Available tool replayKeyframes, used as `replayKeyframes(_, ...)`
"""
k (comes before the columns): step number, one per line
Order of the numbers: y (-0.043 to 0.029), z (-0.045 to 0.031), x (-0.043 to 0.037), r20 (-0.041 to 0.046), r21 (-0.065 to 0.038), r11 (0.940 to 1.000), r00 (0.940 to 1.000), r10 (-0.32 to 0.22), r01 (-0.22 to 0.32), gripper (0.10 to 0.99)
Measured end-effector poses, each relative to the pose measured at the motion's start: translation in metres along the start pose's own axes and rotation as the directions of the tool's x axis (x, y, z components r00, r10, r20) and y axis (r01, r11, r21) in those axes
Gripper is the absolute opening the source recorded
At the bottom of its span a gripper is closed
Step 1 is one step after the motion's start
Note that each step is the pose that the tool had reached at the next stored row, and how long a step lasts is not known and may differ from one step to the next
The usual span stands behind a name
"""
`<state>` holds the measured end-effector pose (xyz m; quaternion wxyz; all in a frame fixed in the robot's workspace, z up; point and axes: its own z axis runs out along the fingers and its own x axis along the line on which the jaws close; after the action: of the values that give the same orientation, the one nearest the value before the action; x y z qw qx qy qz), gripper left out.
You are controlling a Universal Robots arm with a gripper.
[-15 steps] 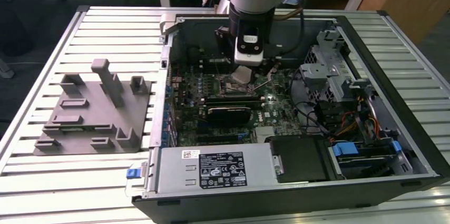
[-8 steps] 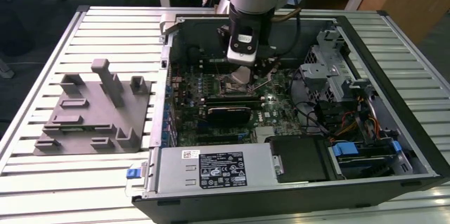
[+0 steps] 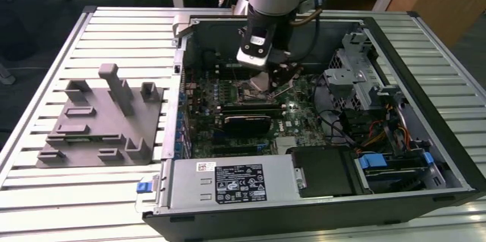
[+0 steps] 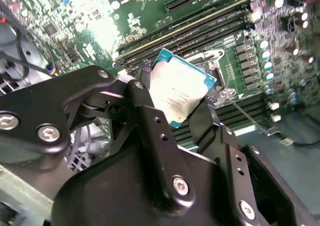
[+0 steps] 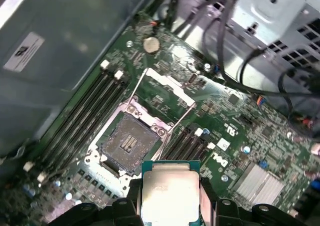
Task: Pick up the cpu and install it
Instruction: 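Place the cpu into insertion slot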
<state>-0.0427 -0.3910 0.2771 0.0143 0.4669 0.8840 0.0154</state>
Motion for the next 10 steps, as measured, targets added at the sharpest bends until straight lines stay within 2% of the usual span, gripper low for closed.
replayKeyframes(3,0.0000,0.0004,0.0000,0.0022,0.001,0.9986,0.9986,0.054,-0.054,0.541)
replayKeyframes(6,0.0000,0.0008,0.0000,0.0045,0.001,0.9940,0.9940,0.109,-0.109,0.541)
replayKeyframes(9,-0.0001,0.0013,0.0000,0.0068,0.001,0.9867,0.9867,0.163,-0.163,0.541)
replayKeyframes(10,-0.0001,0.0015,0.0000,0.0084,0.001,0.9800,0.9800,0.199,-0.199,0.541)
